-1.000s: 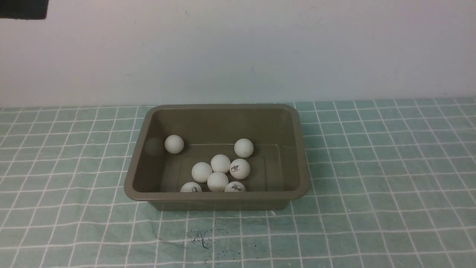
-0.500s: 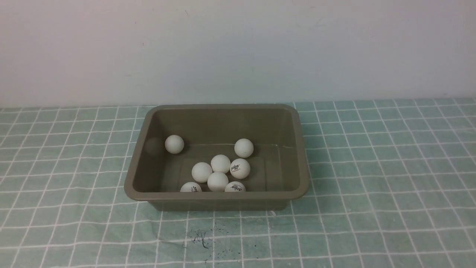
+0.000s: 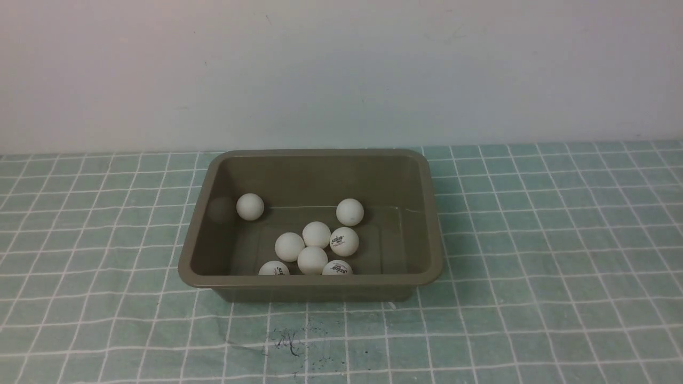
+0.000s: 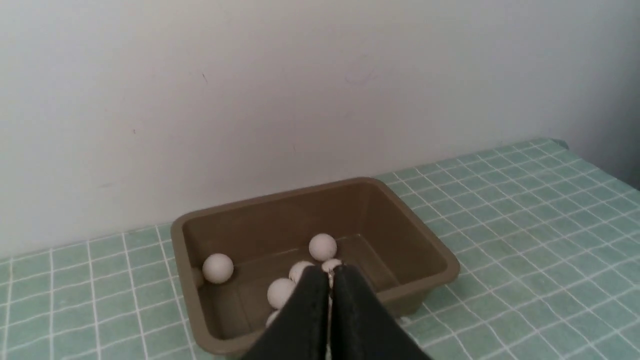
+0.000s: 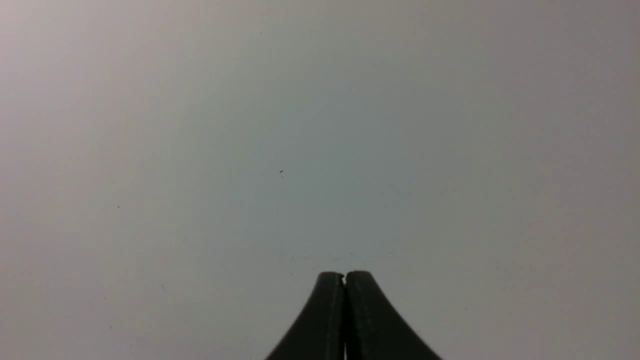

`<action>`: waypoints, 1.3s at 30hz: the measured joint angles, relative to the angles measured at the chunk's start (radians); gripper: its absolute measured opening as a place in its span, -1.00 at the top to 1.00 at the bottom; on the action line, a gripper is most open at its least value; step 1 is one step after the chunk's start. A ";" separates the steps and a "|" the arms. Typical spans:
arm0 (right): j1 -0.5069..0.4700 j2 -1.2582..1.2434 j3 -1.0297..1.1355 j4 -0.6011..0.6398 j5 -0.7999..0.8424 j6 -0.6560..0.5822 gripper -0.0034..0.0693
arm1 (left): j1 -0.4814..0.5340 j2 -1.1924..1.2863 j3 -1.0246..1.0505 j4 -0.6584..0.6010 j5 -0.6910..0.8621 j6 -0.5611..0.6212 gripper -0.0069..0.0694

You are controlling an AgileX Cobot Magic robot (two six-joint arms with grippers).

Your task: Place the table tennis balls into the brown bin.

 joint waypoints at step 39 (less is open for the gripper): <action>0.000 -0.001 0.000 -0.002 0.002 0.000 0.95 | -0.007 -0.240 0.845 0.441 -0.559 -0.113 0.83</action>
